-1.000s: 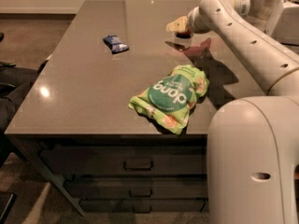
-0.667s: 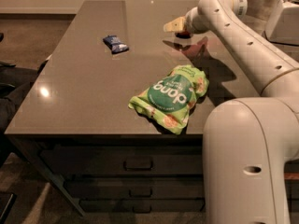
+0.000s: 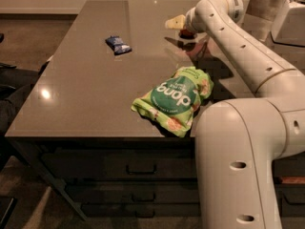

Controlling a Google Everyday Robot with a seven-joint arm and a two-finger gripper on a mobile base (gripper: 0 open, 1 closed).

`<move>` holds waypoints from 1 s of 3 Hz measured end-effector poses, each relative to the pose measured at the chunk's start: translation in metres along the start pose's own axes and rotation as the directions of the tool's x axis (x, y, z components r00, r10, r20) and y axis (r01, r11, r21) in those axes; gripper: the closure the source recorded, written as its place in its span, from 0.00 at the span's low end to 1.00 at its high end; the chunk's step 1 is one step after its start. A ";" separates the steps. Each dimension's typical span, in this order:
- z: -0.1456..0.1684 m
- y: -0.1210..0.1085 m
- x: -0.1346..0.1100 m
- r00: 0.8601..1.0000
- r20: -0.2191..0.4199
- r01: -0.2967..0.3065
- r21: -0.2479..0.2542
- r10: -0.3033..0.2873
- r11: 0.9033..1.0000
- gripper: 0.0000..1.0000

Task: Move apple near rxbar blueberry

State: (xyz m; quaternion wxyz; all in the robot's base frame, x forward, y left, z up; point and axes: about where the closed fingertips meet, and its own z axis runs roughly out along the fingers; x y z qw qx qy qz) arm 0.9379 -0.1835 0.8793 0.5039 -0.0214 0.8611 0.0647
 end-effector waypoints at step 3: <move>-0.012 0.013 -0.007 0.998 0.054 -0.034 -0.043 0.036 0.999 0.80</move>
Offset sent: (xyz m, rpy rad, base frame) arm 0.0063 0.0023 0.0047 0.0319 -0.0422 -0.0547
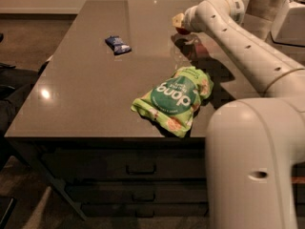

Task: Move apple near rxbar blueberry

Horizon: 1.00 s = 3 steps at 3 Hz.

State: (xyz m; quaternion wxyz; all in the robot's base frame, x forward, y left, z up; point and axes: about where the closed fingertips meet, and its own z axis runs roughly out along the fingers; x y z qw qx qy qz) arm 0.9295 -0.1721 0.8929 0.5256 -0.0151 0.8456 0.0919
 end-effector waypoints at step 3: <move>-0.039 0.134 0.028 0.991 0.015 0.129 -0.362 -0.133 0.923 1.00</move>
Offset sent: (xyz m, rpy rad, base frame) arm -0.0873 0.1305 0.0230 0.0680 -0.0601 0.4335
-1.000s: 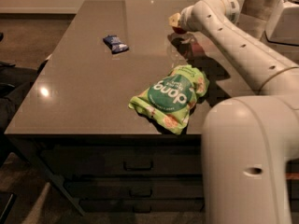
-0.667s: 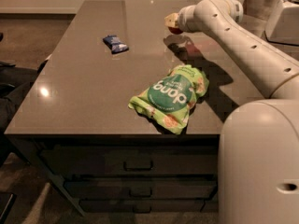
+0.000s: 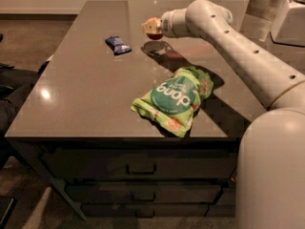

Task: Move apple near rxbar blueberry

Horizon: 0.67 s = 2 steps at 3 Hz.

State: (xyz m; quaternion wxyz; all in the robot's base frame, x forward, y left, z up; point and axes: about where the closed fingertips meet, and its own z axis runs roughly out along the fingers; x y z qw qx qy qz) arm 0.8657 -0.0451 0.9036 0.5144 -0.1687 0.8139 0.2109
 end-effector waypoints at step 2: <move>0.007 0.008 0.001 1.000 -0.014 0.013 -0.042 -0.014 0.999 1.00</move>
Offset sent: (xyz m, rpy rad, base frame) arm 0.0023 0.0312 -0.0027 -0.0066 0.0181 0.1697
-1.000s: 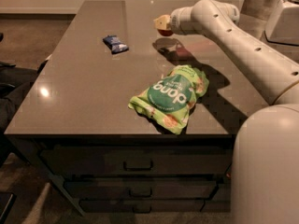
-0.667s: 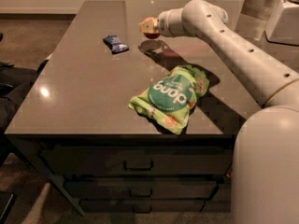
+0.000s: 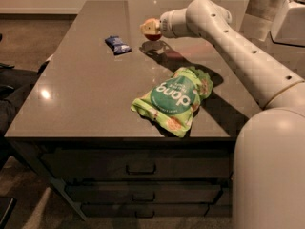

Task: Move apple near rxbar blueberry

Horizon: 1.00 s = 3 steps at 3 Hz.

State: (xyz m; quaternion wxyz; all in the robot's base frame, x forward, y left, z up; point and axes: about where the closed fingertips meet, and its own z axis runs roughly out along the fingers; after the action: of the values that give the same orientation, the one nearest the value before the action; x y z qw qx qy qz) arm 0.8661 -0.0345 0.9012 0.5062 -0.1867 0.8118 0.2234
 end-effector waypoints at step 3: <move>0.044 0.049 0.011 0.993 -0.068 0.086 -0.189 -0.100 0.978 0.78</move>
Offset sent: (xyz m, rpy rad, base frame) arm 0.0078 0.0564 -0.0033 -0.0230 0.0014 0.2223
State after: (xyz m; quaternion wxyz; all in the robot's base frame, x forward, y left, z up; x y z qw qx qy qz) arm 0.8682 0.0292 0.8829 0.4647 -0.2793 0.7967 0.2670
